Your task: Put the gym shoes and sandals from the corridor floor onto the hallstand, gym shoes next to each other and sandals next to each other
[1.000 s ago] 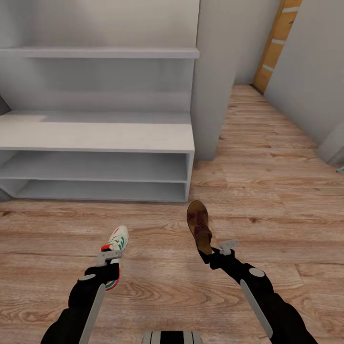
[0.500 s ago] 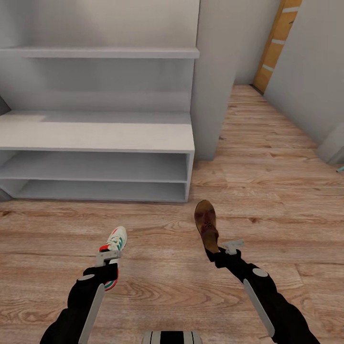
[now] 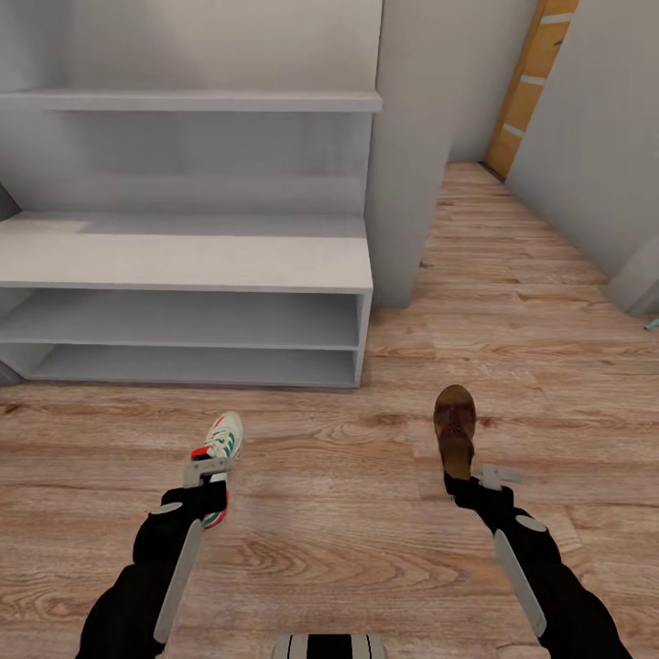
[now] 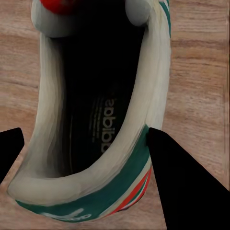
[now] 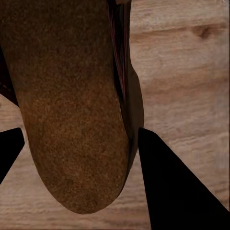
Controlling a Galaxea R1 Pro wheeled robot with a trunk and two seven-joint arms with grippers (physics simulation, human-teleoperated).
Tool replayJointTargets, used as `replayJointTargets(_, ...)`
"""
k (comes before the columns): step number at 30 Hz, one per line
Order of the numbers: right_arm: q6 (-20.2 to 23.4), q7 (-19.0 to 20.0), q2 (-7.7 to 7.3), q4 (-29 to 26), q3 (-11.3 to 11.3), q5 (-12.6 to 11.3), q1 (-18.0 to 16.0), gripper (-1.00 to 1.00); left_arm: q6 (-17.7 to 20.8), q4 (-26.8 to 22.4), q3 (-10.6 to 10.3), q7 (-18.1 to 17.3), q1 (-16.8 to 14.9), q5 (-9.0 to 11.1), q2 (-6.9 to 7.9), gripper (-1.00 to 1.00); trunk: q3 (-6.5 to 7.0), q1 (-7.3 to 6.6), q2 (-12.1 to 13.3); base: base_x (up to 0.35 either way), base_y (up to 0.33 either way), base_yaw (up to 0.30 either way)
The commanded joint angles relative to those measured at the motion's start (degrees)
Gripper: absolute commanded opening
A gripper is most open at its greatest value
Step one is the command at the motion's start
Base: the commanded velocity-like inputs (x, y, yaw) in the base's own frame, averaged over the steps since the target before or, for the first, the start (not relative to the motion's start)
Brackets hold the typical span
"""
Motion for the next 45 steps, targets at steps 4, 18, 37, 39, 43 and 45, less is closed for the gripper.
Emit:
replayJointTargets(4, -0.03, -7.34, 0.07, -0.06, -0.03, -0.44, 0.02, -1.00, 0.85, 0.01, 0.01, -0.11, -3.35, -0.03, 0.00, -1.00, 0.00, 0.00, 0.00, 0.000, 0.000, 0.000)
replayJointTargets(18, 0.48, -9.57, 0.01, -0.59, 0.12, 0.02, 0.00, -1.00, 7.24, 4.57, 2.93, -0.04, -15.74, 0.00, 1.17, -1.00, 0.00, 0.00, 0.00, 0.000, 0.000, 0.000)
replayJointTargets(37, 0.58, -9.50, 0.02, -0.52, 0.12, 0.17, 0.00, -1.00, 7.87, 24.62, 2.95, 0.07, -32.14, -4.01, 3.87, -1.00, 0.00, 0.00, 0.00, 0.000, 0.000, 0.000)
replayJointTargets(39, 0.56, -9.50, 0.00, -0.52, 0.12, 0.20, 0.00, -1.00, 7.88, 25.77, 2.93, 0.07, -33.61, -4.46, 3.81, -1.00, 0.00, 0.00, 0.00, 0.000, 0.000, 0.000)
replayJointTargets(43, 0.55, -9.50, 0.00, -0.52, 0.12, 0.21, 0.00, -1.00, 8.06, 26.45, 2.91, 0.09, -35.31, -4.88, 3.78, -1.00, 0.00, 0.00, 0.00, 0.000, 0.000, 0.000)
replayJointTargets(45, 0.55, -9.50, 0.03, -0.52, 0.12, 0.19, 0.00, -1.00, 8.79, 26.69, 2.86, 0.08, -36.89, -5.06, 3.78, -1.00, 0.00, 0.00, 0.00, 0.000, 0.000, 0.000)
